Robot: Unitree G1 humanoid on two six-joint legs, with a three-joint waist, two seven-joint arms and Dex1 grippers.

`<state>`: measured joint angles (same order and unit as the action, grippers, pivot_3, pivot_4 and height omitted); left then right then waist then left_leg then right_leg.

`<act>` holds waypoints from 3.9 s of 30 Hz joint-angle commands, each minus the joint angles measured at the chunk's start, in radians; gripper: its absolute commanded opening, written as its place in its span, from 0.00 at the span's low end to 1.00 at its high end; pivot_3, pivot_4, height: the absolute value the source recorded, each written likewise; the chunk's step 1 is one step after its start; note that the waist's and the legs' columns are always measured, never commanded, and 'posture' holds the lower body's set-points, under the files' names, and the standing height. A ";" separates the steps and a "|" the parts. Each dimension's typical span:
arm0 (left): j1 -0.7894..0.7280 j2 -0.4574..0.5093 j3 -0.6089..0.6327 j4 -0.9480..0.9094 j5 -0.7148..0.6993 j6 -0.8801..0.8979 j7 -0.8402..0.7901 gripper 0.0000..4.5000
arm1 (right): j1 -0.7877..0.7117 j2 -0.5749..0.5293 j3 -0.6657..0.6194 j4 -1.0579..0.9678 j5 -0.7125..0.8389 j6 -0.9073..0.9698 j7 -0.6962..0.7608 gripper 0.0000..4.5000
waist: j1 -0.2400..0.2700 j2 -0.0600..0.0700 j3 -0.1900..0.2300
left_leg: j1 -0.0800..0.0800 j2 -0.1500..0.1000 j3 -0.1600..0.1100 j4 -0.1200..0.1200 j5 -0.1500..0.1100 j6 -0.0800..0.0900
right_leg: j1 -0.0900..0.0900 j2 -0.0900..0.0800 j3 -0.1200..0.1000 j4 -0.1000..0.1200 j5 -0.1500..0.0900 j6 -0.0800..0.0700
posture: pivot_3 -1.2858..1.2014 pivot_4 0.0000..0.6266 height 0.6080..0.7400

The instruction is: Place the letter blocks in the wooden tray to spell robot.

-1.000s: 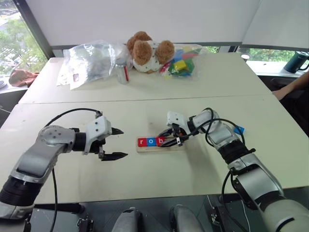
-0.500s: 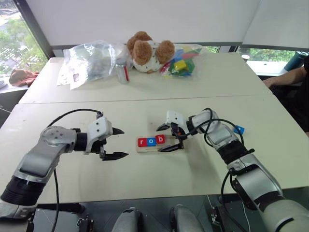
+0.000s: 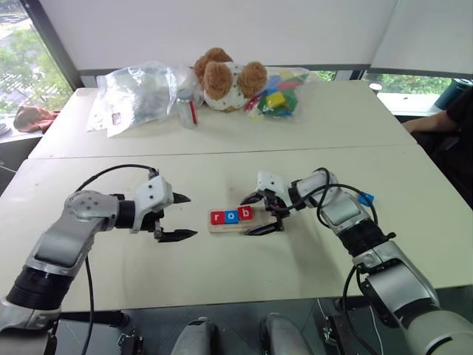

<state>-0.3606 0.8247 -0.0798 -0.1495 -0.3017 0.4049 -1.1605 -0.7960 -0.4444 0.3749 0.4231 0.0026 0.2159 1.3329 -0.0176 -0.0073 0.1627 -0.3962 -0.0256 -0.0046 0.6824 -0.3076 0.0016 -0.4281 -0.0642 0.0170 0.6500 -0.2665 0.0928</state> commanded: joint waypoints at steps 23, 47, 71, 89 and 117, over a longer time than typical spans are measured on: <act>-0.028 -0.018 -0.005 -0.030 -0.016 -0.010 -0.013 1.00 | 0.028 -0.046 -0.169 -0.195 0.072 0.183 -0.192 0.99 | 0.005 0.000 0.000 | 0.000 0.000 0.000 0.000 -0.001 0.002 | 0.000 0.000 0.000 0.000 0.000 0.000 | 0.52 0.24 1.00; -0.156 -0.094 -0.065 -0.019 -0.066 0.040 -0.020 1.00 | 0.352 0.251 -0.564 -0.621 0.023 0.714 -1.168 0.99 | 0.000 0.000 -0.001 | -0.006 -0.001 0.000 0.001 0.001 0.000 | -0.006 0.002 0.001 0.005 0.000 0.000 | 0.52 0.24 1.00; -0.134 -0.077 -0.081 -0.044 -0.067 0.037 -0.019 1.00 | 0.378 0.219 -0.524 -0.616 0.033 0.667 -1.208 0.26 | 0.007 0.000 -0.001 | 0.003 0.000 0.000 0.000 -0.001 0.003 | 0.002 0.002 0.001 0.005 0.000 0.000 | 0.52 0.24 1.00; -0.224 -0.174 -0.148 0.105 -0.008 -0.047 -0.090 1.00 | 0.560 0.422 -0.563 -1.041 0.025 1.125 -1.362 1.00 | 0.004 0.000 -0.001 | 0.004 0.000 0.000 0.000 -0.001 0.003 | 0.002 0.004 0.001 0.005 0.000 0.000 | 0.52 0.24 1.00; -0.042 0.071 -0.034 -0.149 -0.071 0.041 -0.118 1.00 | 0.328 -0.367 -0.304 0.027 0.130 -0.245 -0.062 1.00 | 0.007 -0.001 0.000 | 0.005 0.002 0.002 0.001 -0.004 0.007 | 0.005 0.003 0.002 0.000 0.000 0.000 | 0.52 0.24 1.00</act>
<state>-0.3945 0.8854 -0.1436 -0.2720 -0.3602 0.4432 -1.2887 -0.4476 -0.8065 0.0745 0.4227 0.1404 0.0069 1.2657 -0.0105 -0.0079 0.1626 -0.3917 -0.0236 -0.0029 0.6833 -0.3114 0.0089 -0.4226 -0.0619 0.0188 0.6498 -0.2667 0.0930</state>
